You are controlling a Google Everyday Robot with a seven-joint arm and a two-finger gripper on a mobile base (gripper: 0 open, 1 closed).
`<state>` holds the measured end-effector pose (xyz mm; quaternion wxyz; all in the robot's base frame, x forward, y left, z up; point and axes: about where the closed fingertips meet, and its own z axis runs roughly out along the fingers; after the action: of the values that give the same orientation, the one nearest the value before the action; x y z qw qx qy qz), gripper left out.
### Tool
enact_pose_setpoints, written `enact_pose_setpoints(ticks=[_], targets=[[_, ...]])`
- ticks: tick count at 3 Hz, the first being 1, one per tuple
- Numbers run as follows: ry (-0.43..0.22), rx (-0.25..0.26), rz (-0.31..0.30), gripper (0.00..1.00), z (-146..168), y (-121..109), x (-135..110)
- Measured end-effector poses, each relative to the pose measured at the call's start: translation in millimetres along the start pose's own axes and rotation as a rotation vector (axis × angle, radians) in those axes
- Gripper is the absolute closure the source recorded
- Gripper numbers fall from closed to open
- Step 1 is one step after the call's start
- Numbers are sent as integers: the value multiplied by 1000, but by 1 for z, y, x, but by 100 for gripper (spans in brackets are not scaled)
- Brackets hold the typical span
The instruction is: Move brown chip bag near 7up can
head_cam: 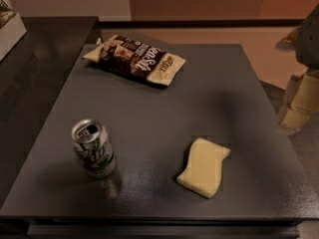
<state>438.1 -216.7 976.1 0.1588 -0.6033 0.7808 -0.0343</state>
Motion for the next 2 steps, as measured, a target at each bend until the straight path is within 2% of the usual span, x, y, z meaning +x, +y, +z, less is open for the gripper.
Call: enact_pose_setpoints(ticks=[2], targets=[[-3,1,0,0,1,-1,-2]])
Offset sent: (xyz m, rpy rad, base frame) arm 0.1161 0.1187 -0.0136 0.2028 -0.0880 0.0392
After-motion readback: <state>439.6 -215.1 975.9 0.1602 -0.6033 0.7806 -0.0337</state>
